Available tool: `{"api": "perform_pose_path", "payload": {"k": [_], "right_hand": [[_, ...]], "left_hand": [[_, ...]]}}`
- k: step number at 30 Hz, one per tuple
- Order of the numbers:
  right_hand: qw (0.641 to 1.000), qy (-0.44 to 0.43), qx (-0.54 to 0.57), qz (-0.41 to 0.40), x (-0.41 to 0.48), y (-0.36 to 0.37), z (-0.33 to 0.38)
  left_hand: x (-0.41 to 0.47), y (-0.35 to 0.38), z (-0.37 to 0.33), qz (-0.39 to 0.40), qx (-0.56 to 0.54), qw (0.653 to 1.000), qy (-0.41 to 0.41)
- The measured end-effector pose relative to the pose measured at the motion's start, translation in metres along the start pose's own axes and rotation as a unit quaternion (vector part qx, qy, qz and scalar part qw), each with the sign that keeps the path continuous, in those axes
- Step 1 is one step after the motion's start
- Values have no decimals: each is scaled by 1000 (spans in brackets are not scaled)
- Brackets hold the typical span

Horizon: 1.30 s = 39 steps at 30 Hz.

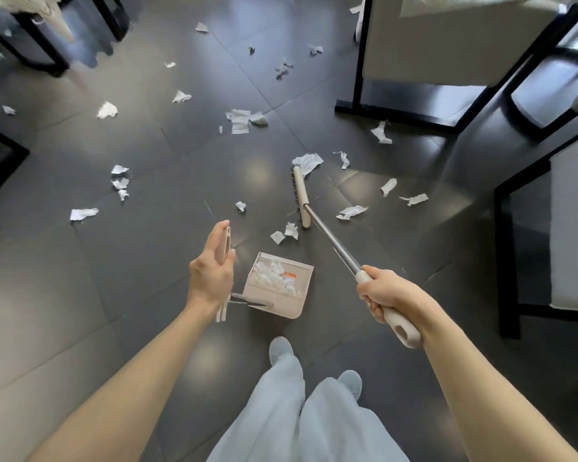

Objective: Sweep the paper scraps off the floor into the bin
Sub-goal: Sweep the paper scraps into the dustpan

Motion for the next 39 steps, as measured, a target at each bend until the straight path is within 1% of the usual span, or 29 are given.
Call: {"api": "perform_pose_path", "payload": {"k": [2,5,8,13,16,18,23,26,30,33,36,39], "right_hand": [[998,-20,-64,-17,6,-6,23],[983,-31,-175,-52,15,-6,50],[970,-21,-232,-67,26,1,69],[979,7,-202,25,28,30,67],[977,29,-198,80,6,46,52],[978,37,-179,100,-12,53,42],[986,8,-141,84,-46,50,32],[989,-8,-135,68,-52,42,31],[987,-42,-146,43,-59,40,27],[978,-86,-190,31,-68,43,31],[971,-124,-202,33,-80,47,42],[962,-164,-215,42,-94,55,61]], "left_hand": [[15,-1,1,0,-5,1000,-5],[34,-1,-6,-8,-10,1000,11],[62,-2,-10,-19,-17,1000,12],[93,-3,-15,-13,-14,1000,17],[92,-5,-14,-19,-16,1000,14],[87,-7,-13,-26,-16,999,16],[63,-16,-1,-45,-38,998,7],[43,-26,-4,-70,-31,997,26],[20,-46,-10,-133,-7,990,44],[2,-66,-14,-195,18,979,55],[-19,-88,-15,-250,28,966,61],[-38,-117,-11,-297,42,953,46]]}}
Point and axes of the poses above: each hand's wrist, its own x-axis towards the middle knuckle, its own y-axis out of the palm, z = x × y, the point moved 6 cm from there along x, towards the middle knuckle, and after that the axes turned 8 degrees about y, right-handed, at the moved point
